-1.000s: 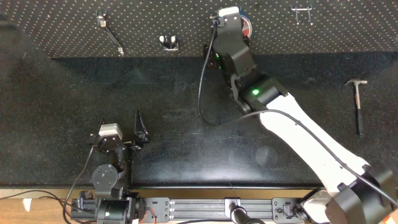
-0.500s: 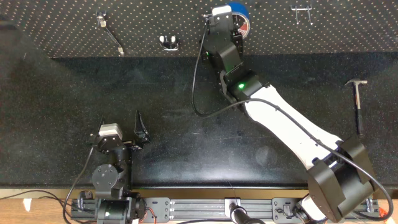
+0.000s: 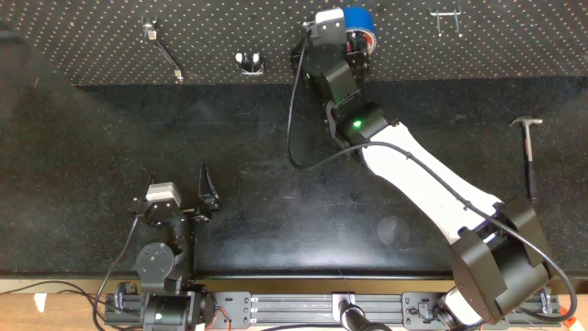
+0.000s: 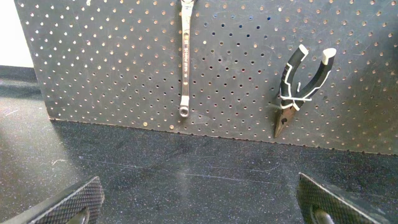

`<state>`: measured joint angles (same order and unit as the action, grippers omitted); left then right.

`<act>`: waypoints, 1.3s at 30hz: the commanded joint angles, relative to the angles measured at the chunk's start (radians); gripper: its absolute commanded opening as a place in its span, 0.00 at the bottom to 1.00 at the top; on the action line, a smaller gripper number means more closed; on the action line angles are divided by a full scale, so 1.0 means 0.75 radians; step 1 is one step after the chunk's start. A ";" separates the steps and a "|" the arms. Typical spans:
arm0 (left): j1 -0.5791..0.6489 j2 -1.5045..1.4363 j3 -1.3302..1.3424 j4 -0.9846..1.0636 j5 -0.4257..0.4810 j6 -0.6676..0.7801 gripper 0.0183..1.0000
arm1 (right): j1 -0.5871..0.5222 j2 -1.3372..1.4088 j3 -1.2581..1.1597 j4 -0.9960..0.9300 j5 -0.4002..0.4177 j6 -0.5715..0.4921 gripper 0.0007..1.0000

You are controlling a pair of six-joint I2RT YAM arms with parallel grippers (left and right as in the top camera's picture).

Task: Place Tools Onto Pegboard

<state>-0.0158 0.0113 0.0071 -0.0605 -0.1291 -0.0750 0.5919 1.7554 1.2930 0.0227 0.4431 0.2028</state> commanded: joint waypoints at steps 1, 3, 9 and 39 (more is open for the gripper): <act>0.006 -0.011 -0.002 -0.011 0.013 0.017 1.00 | -0.002 -0.102 -0.001 -0.146 -0.014 0.002 0.95; 0.006 -0.011 -0.002 -0.011 0.013 0.017 1.00 | -0.002 -0.165 -0.001 -0.244 -0.063 0.002 0.95; 0.006 -0.011 -0.002 -0.011 0.013 0.017 1.00 | -0.007 -0.448 -0.001 -0.676 -0.339 0.002 0.98; 0.006 -0.011 -0.002 -0.011 0.013 0.017 1.00 | -1.337 -0.393 -0.368 -1.152 -0.976 -0.784 0.98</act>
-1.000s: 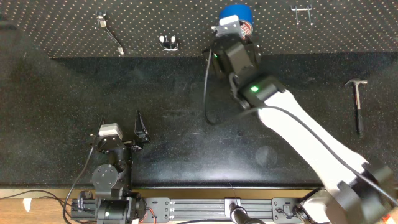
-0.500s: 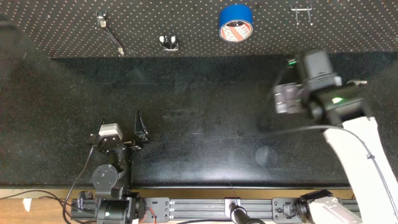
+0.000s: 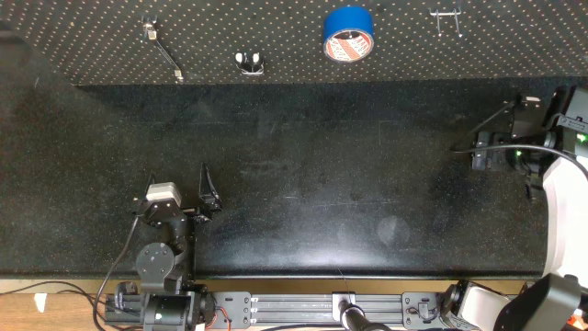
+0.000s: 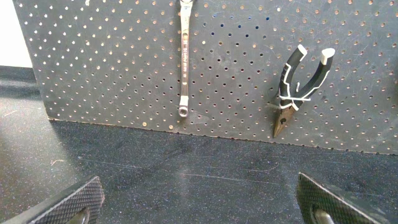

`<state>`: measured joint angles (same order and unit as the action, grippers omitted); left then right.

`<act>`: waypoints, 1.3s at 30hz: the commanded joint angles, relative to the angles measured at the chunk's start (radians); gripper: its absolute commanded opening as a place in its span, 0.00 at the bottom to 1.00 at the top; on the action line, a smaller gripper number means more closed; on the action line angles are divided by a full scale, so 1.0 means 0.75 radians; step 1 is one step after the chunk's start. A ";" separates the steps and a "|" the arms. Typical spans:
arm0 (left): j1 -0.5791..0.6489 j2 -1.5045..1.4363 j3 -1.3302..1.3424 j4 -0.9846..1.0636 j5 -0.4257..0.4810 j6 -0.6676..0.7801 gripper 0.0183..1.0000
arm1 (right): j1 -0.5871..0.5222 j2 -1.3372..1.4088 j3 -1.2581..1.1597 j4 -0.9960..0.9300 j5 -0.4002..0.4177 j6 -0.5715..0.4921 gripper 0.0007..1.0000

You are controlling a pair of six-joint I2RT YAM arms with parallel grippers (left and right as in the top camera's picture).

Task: Place Tools Onto Pegboard

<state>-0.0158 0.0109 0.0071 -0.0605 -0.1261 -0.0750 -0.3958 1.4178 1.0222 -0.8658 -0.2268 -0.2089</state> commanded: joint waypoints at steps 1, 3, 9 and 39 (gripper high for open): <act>0.006 -0.010 -0.002 -0.011 0.009 0.017 1.00 | -0.033 0.073 -0.007 0.048 -0.083 -0.271 0.98; 0.006 -0.010 -0.002 -0.011 0.009 0.017 1.00 | -0.073 0.107 -0.007 0.075 -0.083 -0.294 0.97; 0.006 -0.010 -0.002 -0.011 0.009 0.017 1.00 | -0.224 0.194 -0.007 0.105 -0.083 -0.323 0.98; 0.006 -0.010 -0.002 -0.011 0.009 0.017 1.00 | -0.338 0.327 -0.007 0.096 0.198 -0.558 0.98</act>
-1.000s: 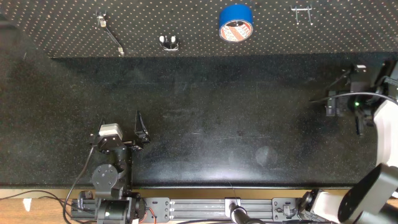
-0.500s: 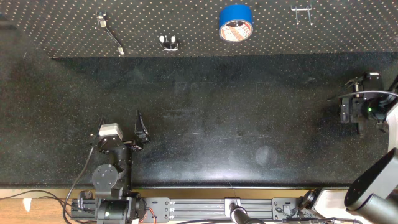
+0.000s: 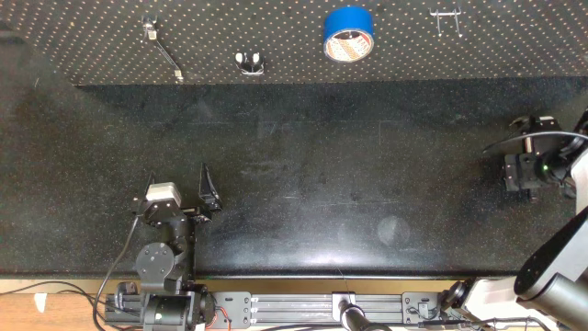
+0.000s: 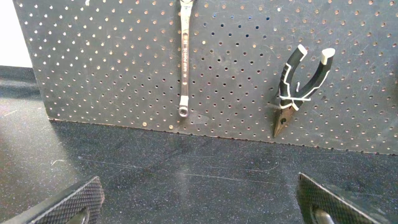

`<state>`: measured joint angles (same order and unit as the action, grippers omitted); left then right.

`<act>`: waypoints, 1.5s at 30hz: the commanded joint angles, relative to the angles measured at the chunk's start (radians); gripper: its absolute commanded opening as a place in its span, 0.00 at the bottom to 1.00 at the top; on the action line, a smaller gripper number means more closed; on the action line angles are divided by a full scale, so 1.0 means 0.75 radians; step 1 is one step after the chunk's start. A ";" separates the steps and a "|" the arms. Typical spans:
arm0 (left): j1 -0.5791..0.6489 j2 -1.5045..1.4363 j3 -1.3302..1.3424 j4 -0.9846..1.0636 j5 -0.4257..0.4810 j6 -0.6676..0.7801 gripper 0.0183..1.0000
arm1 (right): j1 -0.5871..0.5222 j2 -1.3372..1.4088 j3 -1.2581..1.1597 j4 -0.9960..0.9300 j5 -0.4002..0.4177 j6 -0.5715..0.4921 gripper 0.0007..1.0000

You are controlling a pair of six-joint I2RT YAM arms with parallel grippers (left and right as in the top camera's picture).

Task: Place Tools Onto Pegboard

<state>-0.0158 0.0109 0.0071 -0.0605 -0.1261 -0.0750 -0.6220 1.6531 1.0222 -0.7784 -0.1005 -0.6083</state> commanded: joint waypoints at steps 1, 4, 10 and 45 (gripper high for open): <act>0.006 -0.010 -0.002 -0.011 0.009 0.017 1.00 | -0.037 0.013 -0.007 -0.023 0.030 -0.030 0.98; 0.006 -0.010 -0.002 -0.011 0.009 0.017 1.00 | -0.037 0.016 -0.006 -0.023 0.023 -0.029 0.98; 0.006 -0.010 -0.002 -0.011 0.009 0.017 1.00 | -0.037 0.037 -0.007 -0.027 0.005 -0.030 0.97; 0.006 -0.010 -0.002 -0.011 0.009 0.017 1.00 | -0.037 0.078 -0.007 0.003 0.006 -0.029 0.31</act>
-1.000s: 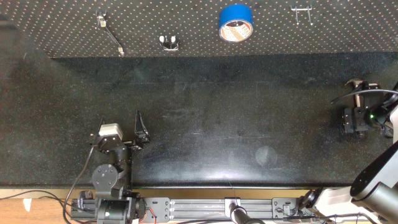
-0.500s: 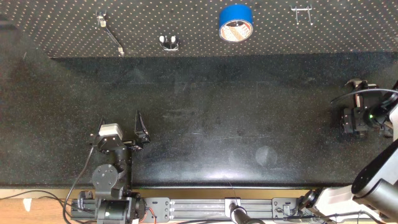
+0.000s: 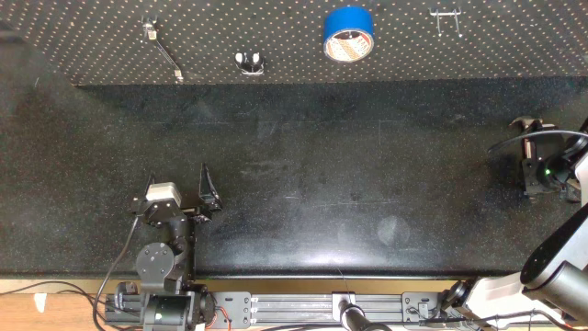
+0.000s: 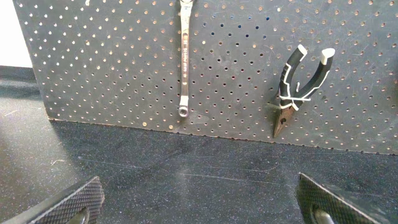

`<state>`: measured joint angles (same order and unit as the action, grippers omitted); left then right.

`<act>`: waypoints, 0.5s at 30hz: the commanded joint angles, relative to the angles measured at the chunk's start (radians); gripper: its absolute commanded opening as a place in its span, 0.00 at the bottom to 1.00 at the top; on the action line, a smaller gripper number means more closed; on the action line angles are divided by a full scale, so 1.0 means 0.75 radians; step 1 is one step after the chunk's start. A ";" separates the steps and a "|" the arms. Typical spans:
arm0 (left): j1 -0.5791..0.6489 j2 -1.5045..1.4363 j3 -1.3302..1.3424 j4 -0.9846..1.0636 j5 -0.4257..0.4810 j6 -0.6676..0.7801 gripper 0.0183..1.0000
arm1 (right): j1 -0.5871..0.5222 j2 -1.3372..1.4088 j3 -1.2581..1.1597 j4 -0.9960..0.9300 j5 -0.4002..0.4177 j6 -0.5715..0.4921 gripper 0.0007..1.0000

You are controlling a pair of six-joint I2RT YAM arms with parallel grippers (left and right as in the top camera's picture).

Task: Place Tools Onto Pegboard

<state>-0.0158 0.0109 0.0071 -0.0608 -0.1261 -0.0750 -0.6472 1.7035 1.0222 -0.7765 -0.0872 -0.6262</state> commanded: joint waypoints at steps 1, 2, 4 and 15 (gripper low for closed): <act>0.006 -0.010 -0.002 -0.010 0.009 0.017 1.00 | -0.003 0.011 -0.007 0.001 -0.012 -0.005 0.28; 0.006 -0.010 -0.002 -0.010 0.009 0.017 1.00 | -0.003 0.011 -0.007 0.001 -0.012 -0.005 0.26; 0.006 -0.010 -0.002 -0.010 0.009 0.017 1.00 | -0.003 0.012 -0.007 0.001 -0.012 -0.005 0.22; 0.006 -0.010 -0.002 -0.010 0.009 0.017 1.00 | -0.003 0.032 -0.007 0.001 -0.012 -0.005 0.23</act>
<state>-0.0158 0.0109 0.0071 -0.0605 -0.1261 -0.0750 -0.6472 1.7092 1.0222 -0.7765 -0.0879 -0.6270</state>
